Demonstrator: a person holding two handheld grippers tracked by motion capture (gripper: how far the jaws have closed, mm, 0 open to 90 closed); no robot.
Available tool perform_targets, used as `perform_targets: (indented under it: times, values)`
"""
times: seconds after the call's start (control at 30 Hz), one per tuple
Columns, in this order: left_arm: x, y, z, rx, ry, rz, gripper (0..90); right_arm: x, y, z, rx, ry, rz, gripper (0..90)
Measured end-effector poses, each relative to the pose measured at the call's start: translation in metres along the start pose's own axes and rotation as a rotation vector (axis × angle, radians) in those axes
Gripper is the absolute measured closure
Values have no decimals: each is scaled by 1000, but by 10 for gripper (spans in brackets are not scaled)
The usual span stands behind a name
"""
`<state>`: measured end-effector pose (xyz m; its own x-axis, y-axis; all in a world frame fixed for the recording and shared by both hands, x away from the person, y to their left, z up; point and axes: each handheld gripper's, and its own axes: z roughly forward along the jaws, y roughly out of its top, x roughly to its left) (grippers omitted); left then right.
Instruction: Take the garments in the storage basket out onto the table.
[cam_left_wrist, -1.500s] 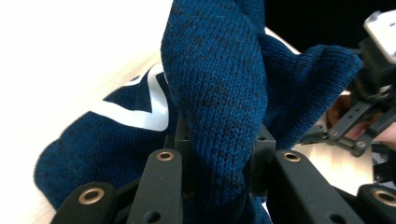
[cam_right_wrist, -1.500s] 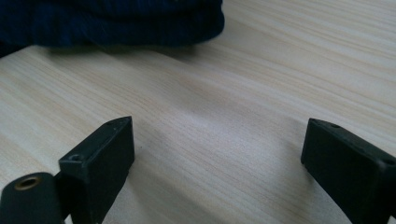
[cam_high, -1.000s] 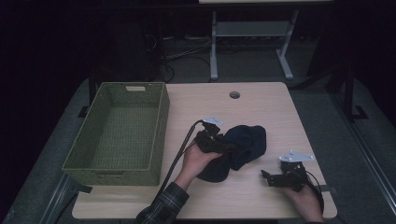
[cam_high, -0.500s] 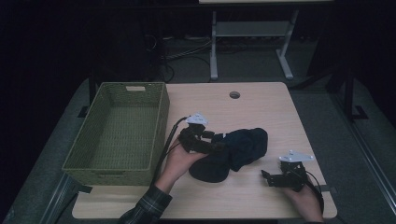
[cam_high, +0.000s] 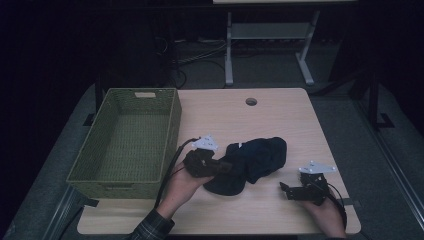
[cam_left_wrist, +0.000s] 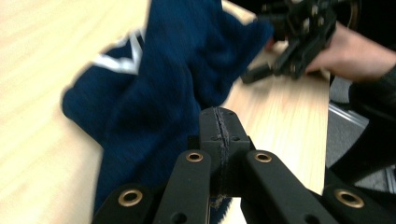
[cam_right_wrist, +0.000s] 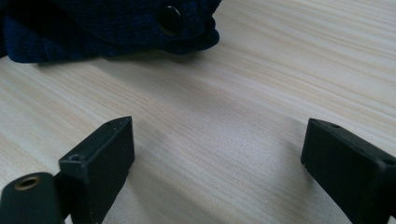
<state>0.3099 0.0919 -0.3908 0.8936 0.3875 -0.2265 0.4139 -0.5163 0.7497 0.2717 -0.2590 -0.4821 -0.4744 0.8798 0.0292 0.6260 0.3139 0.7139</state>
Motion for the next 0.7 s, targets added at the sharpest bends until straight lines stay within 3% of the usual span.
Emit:
perform_targets:
  times: [0.43,0.57,0.7]
  values:
    - [-2,-36,27,70,-4,-3,898,0,0,0,0,-2,0,93]
    - [-2,-46,43,130,8,6,896,0,0,0,0,-2,0,93]
    - [0,-53,51,158,20,-5,897,0,0,0,-1,-5,3,93]
